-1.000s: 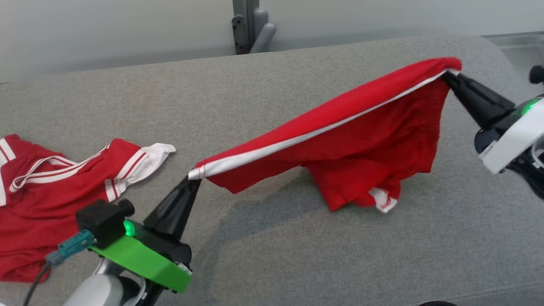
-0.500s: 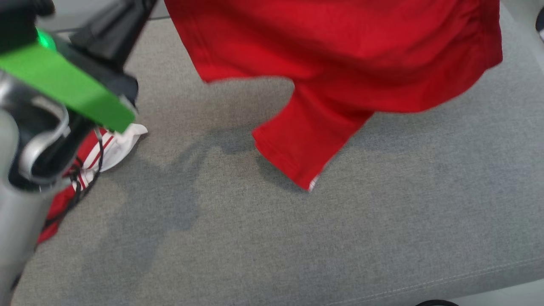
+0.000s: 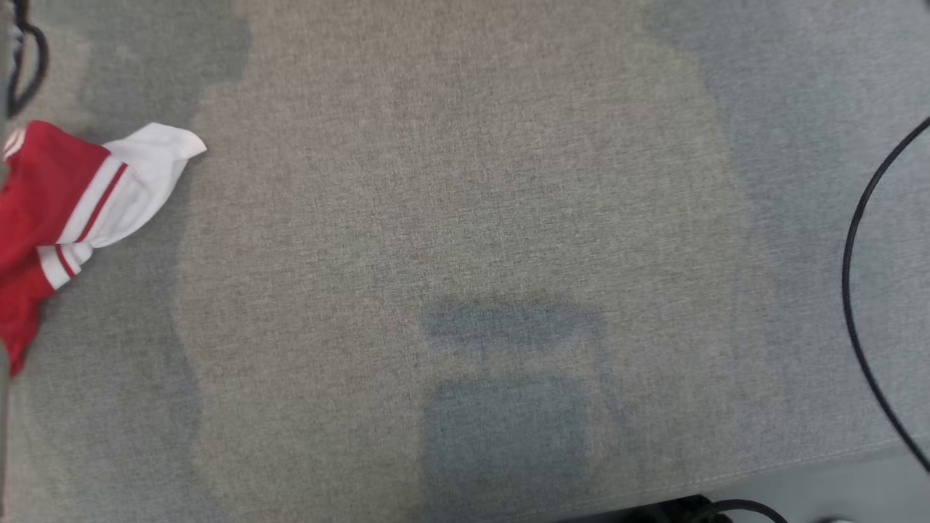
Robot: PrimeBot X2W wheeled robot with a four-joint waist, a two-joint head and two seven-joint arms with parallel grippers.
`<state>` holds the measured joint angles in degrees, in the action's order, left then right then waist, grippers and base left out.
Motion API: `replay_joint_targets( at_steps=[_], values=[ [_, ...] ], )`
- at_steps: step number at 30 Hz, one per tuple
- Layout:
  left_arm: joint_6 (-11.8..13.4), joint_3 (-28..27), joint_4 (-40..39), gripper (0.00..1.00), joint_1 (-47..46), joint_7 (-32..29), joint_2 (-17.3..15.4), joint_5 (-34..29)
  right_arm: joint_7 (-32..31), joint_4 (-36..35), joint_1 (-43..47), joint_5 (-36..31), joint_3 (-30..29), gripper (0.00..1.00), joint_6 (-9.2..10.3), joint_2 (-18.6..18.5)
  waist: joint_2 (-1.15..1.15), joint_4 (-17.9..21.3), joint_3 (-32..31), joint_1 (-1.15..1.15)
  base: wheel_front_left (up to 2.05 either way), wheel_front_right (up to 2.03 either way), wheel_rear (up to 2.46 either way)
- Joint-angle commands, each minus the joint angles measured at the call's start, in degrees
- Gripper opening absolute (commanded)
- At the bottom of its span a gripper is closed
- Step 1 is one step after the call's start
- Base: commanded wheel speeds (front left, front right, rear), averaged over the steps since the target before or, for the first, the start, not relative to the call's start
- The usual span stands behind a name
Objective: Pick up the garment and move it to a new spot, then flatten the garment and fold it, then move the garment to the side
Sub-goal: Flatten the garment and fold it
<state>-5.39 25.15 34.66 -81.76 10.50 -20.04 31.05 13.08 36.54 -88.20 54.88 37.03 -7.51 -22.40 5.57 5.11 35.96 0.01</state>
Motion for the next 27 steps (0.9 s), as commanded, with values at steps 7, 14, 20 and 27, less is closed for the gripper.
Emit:
replay_joint_targets(
  at_steps=[7, 14, 20, 27],
  values=[
    [-2.00, 5.41, 0.40, 0.00, 17.89, 4.08, -2.47, 2.20, 0.30, -5.58, 18.53, 6.80, 8.50, 0.00, 0.04, -6.24, 0.01, 0.14, 0.36, -0.01, 0.00, 0.00, 0.00],
    [1.66, 5.26, -15.96, 0.00, 48.76, 4.69, -8.28, 6.77, -0.48, -16.66, 37.29, 15.39, 16.10, 0.00, 0.06, -18.18, 0.01, -0.90, -6.70, -0.01, 0.00, 0.00, 0.00],
    [13.70, 5.05, -34.82, 0.00, 74.27, 3.83, -11.14, 8.26, 0.38, -25.90, 51.44, 21.07, 19.06, 0.00, 0.14, -29.49, 0.01, -3.09, -13.50, -0.01, 0.00, 0.00, 0.00],
    [23.54, 5.94, -48.17, 0.00, 93.77, 3.99, -8.27, 11.99, 1.74, -32.14, 66.68, 26.87, 19.09, 0.00, 0.29, -37.51, 0.01, -4.79, -17.14, -0.01, 0.00, 0.00, 0.00]
  ],
)
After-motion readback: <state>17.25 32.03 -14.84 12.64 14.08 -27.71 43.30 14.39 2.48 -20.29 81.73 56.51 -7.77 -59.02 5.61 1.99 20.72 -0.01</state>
